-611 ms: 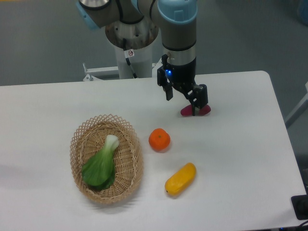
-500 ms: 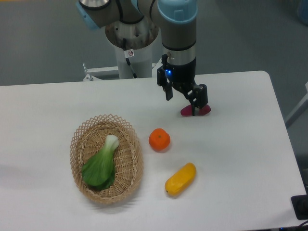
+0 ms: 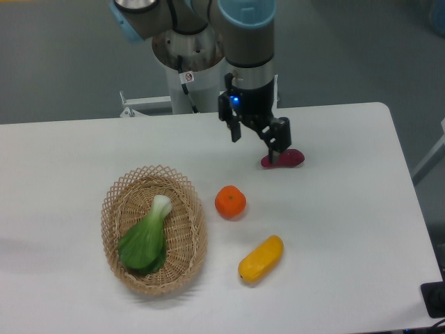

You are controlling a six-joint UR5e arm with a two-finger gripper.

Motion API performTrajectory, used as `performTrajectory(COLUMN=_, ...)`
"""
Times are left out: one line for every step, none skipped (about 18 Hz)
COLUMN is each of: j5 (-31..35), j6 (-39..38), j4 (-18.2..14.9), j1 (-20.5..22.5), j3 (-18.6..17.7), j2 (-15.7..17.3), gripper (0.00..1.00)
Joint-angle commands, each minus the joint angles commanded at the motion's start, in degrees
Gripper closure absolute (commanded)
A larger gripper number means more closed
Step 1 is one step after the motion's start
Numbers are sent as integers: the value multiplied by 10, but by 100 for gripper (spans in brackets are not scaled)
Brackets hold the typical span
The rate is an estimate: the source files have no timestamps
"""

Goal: Pick up the green vegetable from the basket
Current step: 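Move the open gripper from the sweet potato over the basket's bok choy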

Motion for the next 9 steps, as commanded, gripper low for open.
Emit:
performTrajectory(j5=-5, j6=-35, j4=8, j1=-9, j3=0, j2=-3, gripper=0)
performTrajectory(j5=-6, j6=-66, j4=15, j1=-18, j3=0, j2=-6, gripper=0)
performTrajectory(j5=-6, j6=-93, j4=20, j1=-27, j3=0, j2=-10, gripper=0)
performTrajectory(j5=-16, j6=-141, j4=43, j1=-52, j3=5, j2=-22, gripper=0)
performTrajectory(j5=-19, j6=-203, j4=58, j1=-77, j3=2, j2=-39, gripper=0)
performTrajectory(j5=-16, j6=-219, j4=60, j1=-91, j3=2, j2=-51, gripper=0)
performTrajectory(j5=-15, j6=-227, j4=65, j1=-99, j3=1, j2=-64, gripper=0)
performTrajectory(j5=-17, j6=-234, j4=67, j1=-108, j3=1, j2=-80, gripper=0)
performTrajectory(j5=-13, j6=-242, j4=70, j1=-122, j3=1, j2=-97, gripper=0)
